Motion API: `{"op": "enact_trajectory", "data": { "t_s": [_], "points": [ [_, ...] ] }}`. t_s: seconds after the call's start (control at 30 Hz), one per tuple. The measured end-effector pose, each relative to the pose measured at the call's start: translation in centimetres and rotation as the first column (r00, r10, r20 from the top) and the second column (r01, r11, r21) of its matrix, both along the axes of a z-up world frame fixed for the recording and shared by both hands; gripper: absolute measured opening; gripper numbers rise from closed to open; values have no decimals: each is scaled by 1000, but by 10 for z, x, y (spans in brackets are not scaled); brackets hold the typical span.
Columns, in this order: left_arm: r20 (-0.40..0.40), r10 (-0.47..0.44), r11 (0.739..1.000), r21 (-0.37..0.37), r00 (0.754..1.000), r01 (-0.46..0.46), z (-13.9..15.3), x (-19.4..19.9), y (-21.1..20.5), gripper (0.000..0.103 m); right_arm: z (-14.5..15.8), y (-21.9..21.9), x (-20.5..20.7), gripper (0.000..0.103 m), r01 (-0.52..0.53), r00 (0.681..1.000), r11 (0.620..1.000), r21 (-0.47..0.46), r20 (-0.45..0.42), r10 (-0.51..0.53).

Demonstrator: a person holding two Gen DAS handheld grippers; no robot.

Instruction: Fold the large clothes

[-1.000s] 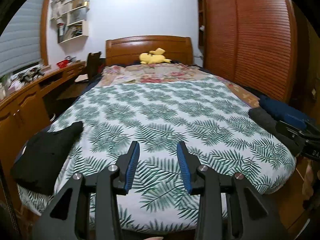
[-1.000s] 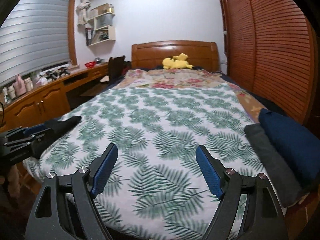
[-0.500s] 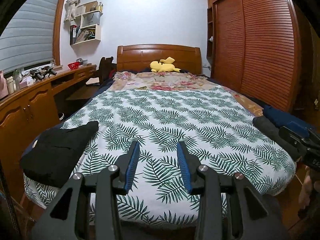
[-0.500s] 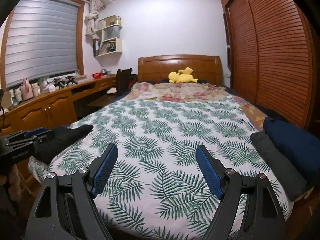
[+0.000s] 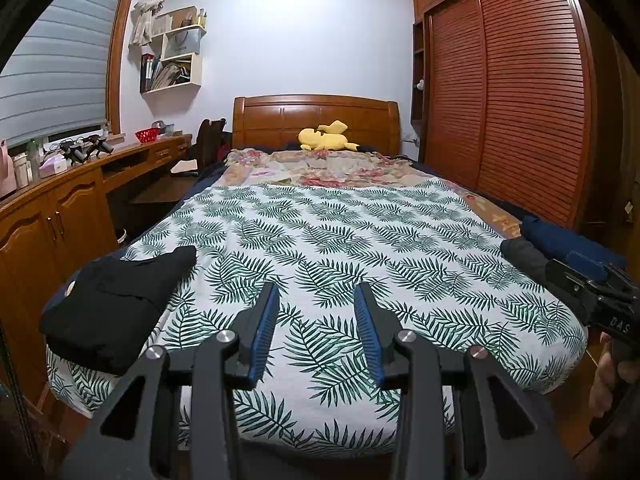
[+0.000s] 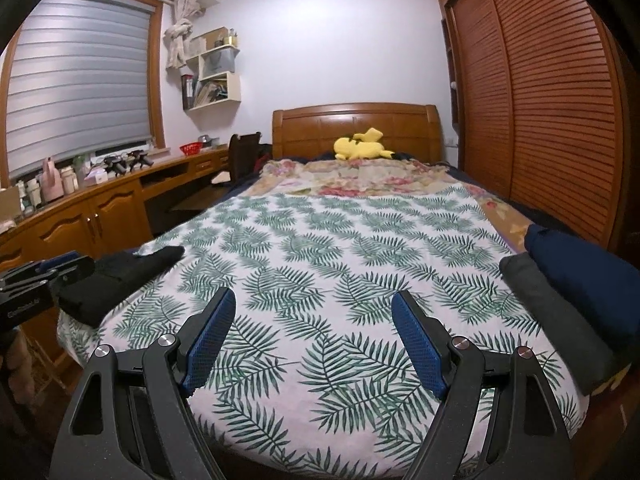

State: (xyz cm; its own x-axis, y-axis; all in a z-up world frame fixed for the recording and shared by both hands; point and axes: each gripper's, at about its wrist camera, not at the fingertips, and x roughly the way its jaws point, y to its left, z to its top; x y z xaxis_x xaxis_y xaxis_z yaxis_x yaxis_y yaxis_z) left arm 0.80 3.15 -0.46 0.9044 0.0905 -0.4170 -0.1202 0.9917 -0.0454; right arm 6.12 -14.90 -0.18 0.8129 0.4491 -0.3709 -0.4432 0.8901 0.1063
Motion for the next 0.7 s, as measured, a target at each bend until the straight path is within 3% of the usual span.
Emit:
{"op": "enact_trajectory", "data": {
  "t_s": [0.7],
  "points": [
    [13,-3,1000,17,1000,2,8,-6,-1,38,6,-6,-2,82,12,1000,1000,16,17,-13]
  ]
}}
